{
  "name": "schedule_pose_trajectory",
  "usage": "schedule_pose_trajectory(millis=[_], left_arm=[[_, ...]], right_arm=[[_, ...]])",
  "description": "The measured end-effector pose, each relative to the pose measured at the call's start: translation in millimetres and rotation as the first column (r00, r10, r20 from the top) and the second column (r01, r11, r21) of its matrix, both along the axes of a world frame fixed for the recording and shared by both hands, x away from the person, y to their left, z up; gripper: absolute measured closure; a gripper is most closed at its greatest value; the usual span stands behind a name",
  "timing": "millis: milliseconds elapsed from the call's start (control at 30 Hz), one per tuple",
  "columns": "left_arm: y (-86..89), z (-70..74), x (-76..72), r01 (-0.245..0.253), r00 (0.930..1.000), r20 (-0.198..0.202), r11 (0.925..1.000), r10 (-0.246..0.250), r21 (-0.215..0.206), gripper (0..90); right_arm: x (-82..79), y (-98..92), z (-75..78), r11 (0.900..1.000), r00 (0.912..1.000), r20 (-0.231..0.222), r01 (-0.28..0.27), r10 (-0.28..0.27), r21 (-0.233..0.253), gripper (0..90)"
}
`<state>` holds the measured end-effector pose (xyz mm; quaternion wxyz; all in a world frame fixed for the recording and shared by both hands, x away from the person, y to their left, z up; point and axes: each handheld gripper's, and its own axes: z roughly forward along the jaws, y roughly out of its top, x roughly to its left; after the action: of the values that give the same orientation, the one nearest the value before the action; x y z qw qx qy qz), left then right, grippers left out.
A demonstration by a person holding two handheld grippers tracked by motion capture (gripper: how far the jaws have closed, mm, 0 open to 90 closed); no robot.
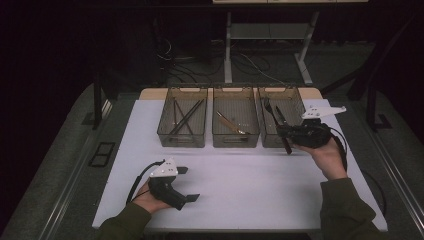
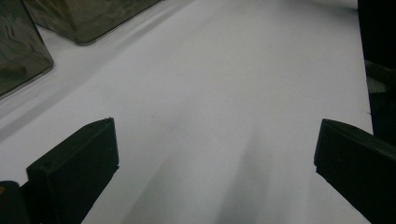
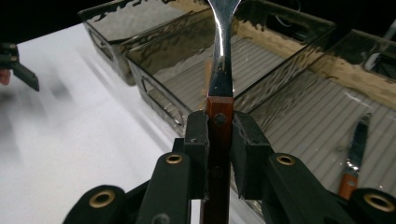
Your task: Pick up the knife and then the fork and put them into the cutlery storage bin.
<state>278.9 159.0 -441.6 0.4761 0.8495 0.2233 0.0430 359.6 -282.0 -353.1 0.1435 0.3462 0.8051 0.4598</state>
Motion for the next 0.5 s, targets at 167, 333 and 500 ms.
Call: schedule_pose_trajectory(millis=[167, 333, 500], left_arm=[[0.0, 0.1, 0.0, -0.001, 1.0, 0.0, 1.0, 0.001, 0.0, 0.0], [-0.2, 0.0, 0.4, -0.001, 1.0, 0.0, 1.0, 0.001, 0.004, 0.0], [-0.1, -0.2, 0.4, -0.004, 1.0, -0.004, 1.0, 0.004, 0.0, 0.0]], right_arm=[[2.4, -7.4, 3.1, 1.0, 0.9997, 0.011, 0.023, -0.023, -0.001, 77.5], [7.4, -16.6, 8.2, 0.998, 0.9981, 0.022, 0.058, -0.058, 0.004, 77.5], [14.3, -24.4, 11.2, 0.996, 0.9953, 0.035, 0.09, -0.09, -0.003, 77.5]])
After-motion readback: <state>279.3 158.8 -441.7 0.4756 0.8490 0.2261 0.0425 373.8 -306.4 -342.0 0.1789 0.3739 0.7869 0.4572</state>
